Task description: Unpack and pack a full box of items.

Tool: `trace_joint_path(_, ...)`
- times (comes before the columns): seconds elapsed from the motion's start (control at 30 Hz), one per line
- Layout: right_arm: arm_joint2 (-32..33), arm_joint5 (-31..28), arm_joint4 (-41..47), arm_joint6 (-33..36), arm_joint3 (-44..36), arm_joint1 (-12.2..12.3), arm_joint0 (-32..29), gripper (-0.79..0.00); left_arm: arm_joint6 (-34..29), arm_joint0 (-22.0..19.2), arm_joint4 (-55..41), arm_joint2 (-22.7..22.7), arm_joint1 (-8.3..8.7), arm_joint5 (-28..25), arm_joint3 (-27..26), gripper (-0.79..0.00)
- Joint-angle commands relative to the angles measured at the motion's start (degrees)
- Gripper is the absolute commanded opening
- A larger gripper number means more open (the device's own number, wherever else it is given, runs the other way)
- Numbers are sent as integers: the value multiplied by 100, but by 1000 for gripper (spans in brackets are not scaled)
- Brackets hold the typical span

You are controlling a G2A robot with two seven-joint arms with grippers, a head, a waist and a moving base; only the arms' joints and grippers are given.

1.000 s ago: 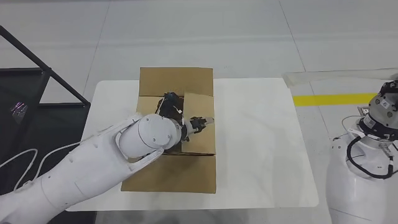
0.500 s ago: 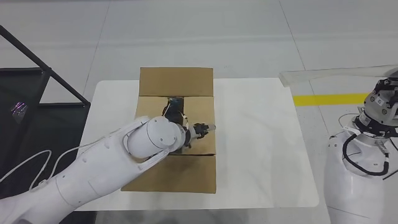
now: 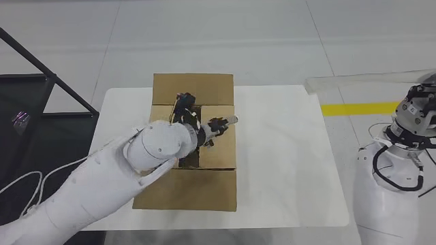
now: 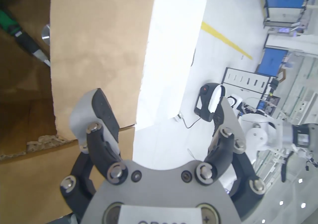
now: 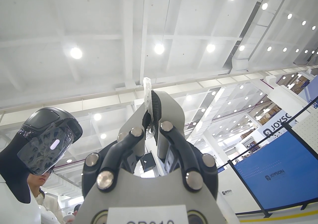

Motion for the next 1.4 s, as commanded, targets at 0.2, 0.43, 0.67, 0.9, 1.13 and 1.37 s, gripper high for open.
trace_joint_path(0.2,-327,0,-104,120,-3,13,183,-785,1143,2008,-311,-2260,607,-1162,-1031,0)
trace_joint_path(0.43,-599,3,-210,87,157,22,350,-785,899,3851,-588,-3744,893,-1877,-1650,0)
trace_joint_path(0.67,-658,112,-295,69,207,31,394,-785,899,3851,-588,-3744,893,-1877,-1650,0)
trace_joint_path(0.9,-658,112,-295,69,207,31,394,-785,679,3741,-1183,-3835,824,-2062,-1510,0)
trace_joint_path(1.13,-658,112,-295,69,207,31,394,-785,-1194,4199,-2537,-4994,915,-1947,-541,0)
trace_joint_path(1.37,-658,112,-295,69,207,31,394,-785,-3331,5542,-1968,-6141,1126,-1784,-167,0)
